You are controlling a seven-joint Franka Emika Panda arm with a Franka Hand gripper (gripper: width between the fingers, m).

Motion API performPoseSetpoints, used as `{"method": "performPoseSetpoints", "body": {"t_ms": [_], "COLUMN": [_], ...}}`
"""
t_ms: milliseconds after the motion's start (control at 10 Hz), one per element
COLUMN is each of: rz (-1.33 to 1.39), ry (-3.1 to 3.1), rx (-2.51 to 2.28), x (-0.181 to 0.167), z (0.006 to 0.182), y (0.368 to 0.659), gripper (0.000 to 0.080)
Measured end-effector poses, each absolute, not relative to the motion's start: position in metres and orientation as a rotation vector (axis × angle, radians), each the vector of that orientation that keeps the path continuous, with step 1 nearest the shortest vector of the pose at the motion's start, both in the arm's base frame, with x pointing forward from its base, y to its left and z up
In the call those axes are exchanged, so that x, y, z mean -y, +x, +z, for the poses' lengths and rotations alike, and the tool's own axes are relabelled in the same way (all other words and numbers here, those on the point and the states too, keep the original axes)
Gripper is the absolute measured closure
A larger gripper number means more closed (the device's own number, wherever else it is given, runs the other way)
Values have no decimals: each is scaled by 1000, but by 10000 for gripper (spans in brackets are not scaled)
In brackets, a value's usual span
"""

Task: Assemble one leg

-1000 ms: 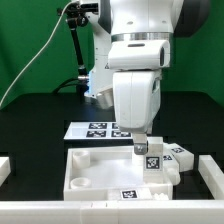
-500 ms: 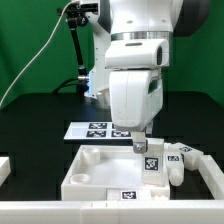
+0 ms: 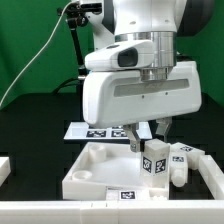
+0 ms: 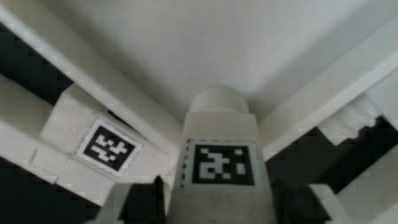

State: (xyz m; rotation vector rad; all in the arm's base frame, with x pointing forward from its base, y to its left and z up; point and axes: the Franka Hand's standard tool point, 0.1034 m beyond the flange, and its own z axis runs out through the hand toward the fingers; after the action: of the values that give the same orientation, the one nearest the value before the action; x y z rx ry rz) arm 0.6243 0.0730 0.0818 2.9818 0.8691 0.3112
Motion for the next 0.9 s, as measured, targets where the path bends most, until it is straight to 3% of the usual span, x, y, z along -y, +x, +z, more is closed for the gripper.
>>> {"method": "performPoseSetpoints", "body": {"t_ms": [400, 900], "rz": [320, 288], "ry": [3103, 3206], "rx": [-513, 605], "x": [-76, -90], "z": [81, 78], "y": [623, 615], "gripper": [509, 509]}}
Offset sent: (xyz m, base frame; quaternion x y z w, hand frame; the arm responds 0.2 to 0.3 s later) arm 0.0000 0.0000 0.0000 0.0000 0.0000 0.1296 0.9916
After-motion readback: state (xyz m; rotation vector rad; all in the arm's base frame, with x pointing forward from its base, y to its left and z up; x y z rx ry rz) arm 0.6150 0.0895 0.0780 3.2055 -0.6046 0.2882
